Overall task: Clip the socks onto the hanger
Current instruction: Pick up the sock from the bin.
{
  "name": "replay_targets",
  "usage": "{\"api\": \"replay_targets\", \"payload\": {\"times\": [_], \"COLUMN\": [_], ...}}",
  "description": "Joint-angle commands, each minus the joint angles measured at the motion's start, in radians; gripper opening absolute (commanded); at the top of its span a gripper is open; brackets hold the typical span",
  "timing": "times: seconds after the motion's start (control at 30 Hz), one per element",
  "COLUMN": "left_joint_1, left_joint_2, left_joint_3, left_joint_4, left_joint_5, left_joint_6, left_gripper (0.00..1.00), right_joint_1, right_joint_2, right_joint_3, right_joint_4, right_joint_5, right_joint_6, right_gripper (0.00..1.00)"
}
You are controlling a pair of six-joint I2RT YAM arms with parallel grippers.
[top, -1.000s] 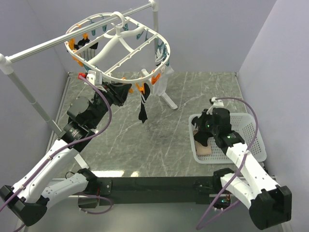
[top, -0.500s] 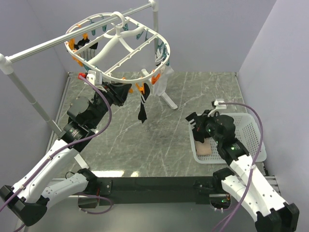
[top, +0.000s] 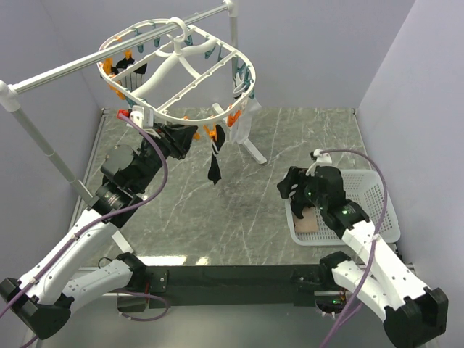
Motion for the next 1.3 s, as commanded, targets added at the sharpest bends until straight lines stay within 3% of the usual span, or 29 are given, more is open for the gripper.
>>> {"api": "replay_targets", "payload": {"times": [0.0,0.17,0.4,0.63,0.93,1.07,1.27], "left_joint_1": [0.005,0.005,0.005,0.005,0.005,0.005,0.005], "left_joint_2": [-0.013,-0.015,-0.018,-0.015,-0.019,-0.021,-0.025], "left_joint_3": [-0.006,-0.011,-0.011,-0.009,-0.011,-0.011,-0.015], "left_joint_4": [0.048,0.051,0.053,0.053,0.048,0.048,0.048], "left_joint_5": [0.012,0.015,0.013,0.015,0.004,0.004,0.001], "left_joint_6": [-0.006,-0.009,-0.008,-0.006,-0.005,-0.005,-0.003], "left_gripper": [0.23,0.23,0.24,0.24,0.24,0.24,0.24], "right_joint_1": [0.006,0.006,0.004,-0.011,-0.002,0.006,0.013], "right_joint_2": [-0.045,-0.011,0.057,0.207,0.297,0.325,0.357], "right_joint_3": [0.115,0.222,0.201,0.271,0.293,0.299,0.311], "right_joint_4": [-0.05,-0.115,-0.072,-0.115,-0.176,-0.211,-0.199], "right_joint_5": [0.038,0.119,0.22,0.28,0.214,0.237,0.251], "right_joint_6": [0.032,-0.015,-0.086,0.037,0.175,0.187,0.2], "right_gripper": [0.89,0.9,0.88,0.85,0.75,0.59,0.55]}}
